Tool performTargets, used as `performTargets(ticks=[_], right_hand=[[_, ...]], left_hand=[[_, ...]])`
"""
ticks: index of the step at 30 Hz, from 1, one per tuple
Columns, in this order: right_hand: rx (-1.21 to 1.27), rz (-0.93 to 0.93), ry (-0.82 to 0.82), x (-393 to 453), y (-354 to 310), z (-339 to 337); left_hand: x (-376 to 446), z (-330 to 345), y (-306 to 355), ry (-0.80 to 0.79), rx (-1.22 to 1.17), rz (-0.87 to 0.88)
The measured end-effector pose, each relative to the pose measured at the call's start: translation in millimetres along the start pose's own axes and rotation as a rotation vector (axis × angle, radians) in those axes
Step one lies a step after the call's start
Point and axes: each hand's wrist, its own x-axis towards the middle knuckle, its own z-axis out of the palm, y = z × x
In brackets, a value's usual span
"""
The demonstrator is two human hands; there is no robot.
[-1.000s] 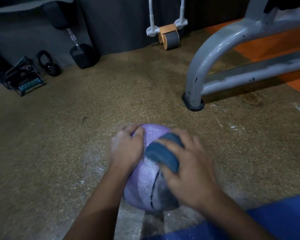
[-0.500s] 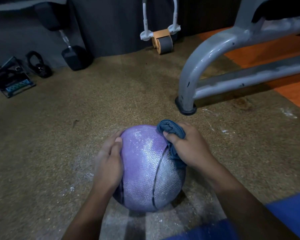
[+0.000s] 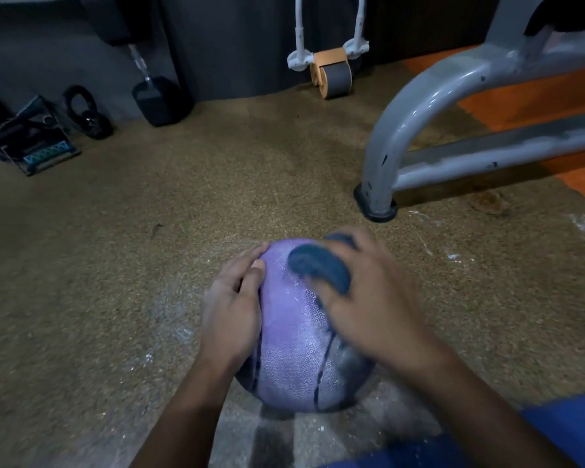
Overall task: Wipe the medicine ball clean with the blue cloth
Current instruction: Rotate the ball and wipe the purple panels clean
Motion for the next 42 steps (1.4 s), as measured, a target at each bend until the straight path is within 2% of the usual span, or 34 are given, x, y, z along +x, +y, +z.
performTargets(ticks=[2,4,6,8,11,13,15,18,20,24,27,30,33,37,39,42], right_hand=[[0.204,0.202,-0.019,24.9,21.3,1.0],[0.259,0.276,0.029,24.2,28.4,2.5],[0.114,0.193,0.068,-0.4,21.6,0.4],[-0.002,0.033,0.095,-32.0,4.9,-3.4],[-0.086,-0.164,0.092,-59.7,-15.4,0.7],[-0.143,-0.188,0.076,-51.5,-18.1,1.7],[-0.121,-0.117,0.053,-26.3,-13.6,-1.0],[0.124,0.168,-0.03,25.0,14.8,-1.6],[0.244,0.26,-0.017,35.4,26.8,-0.1],[-0.032,0.031,0.06,-19.2,10.3,-5.0],[-0.096,-0.128,0.086,-60.5,-8.6,-1.9],[-0.118,-0.19,0.085,-57.5,-11.5,-0.4],[-0.044,-0.067,0.034,-17.1,-3.4,-7.9],[0.353,0.325,-0.063,36.8,30.2,-6.0],[0.301,0.328,0.001,26.7,34.8,-4.2],[0.042,0.108,0.108,-24.8,18.3,-6.6]], left_hand=[[0.4,2.3,1.3,0.024,0.013,-0.006],[1.5,4.4,5.2,0.035,0.043,-0.018],[2.7,5.8,8.6,0.027,0.099,-0.028],[2.7,6.3,10.4,0.014,0.126,-0.05],[-2.9,4.8,11.2,-0.012,0.06,-0.034],[-6.8,2.9,10.6,-0.03,0.03,-0.005],[-8.9,1.9,9.3,-0.023,0.031,0.009],[-10.4,4.0,8.5,0.016,0.058,0.019],[-9.5,6.5,9.3,0.032,0.082,0.014],[-0.9,8.3,8.8,0.027,0.124,-0.038],[1.3,9.8,9.8,-0.004,0.095,-0.046],[-0.6,8.8,10.2,-0.026,0.052,-0.015],[-3.1,8.8,10.6,-0.013,0.075,-0.003],[-3.2,14.0,14.6,0.016,0.126,0.017],[0.5,17.3,17.1,0.018,0.157,0.002],[6.3,21.5,19.7,0.002,0.204,-0.023]])
